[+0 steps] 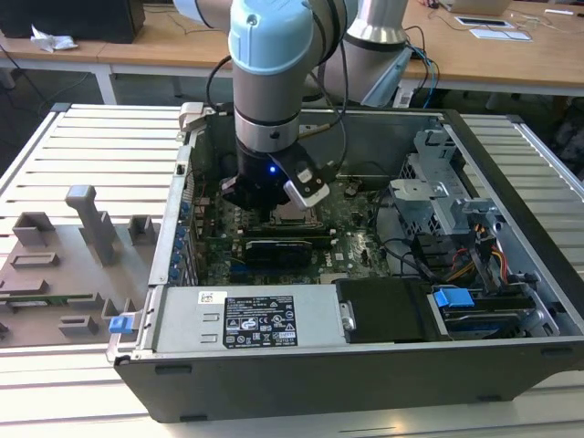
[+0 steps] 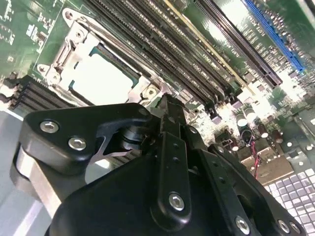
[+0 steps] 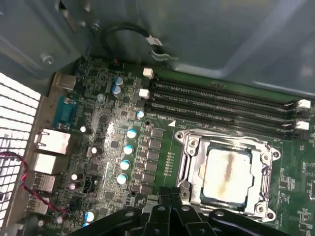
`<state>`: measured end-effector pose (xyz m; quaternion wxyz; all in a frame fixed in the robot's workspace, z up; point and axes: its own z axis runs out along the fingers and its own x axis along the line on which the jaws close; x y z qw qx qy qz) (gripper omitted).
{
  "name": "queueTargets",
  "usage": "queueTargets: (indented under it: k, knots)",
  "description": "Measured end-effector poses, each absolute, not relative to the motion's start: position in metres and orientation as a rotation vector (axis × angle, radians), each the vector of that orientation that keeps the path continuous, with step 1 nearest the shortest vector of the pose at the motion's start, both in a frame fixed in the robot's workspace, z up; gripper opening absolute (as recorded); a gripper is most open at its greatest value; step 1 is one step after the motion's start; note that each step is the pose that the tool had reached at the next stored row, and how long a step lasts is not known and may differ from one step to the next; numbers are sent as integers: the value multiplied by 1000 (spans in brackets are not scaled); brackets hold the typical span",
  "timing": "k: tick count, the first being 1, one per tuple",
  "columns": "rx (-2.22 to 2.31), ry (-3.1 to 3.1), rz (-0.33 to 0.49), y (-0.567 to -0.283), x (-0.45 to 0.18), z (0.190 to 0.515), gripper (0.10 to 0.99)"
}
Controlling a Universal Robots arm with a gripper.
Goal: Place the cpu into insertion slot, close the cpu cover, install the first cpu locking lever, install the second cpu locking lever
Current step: 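Install the second cpu locking lever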
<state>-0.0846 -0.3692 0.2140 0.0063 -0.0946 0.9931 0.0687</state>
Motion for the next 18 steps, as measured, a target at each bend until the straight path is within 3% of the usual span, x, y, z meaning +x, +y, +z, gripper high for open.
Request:
queueTargets:
  k: [5, 10, 18]
  knots:
    - [-298, 3125, 51, -346, -80, 214, 106]
    - [-299, 3137, -42, -326, -64, 213, 106]
    - [-304, 3180, -56, -323, -18, 212, 106]
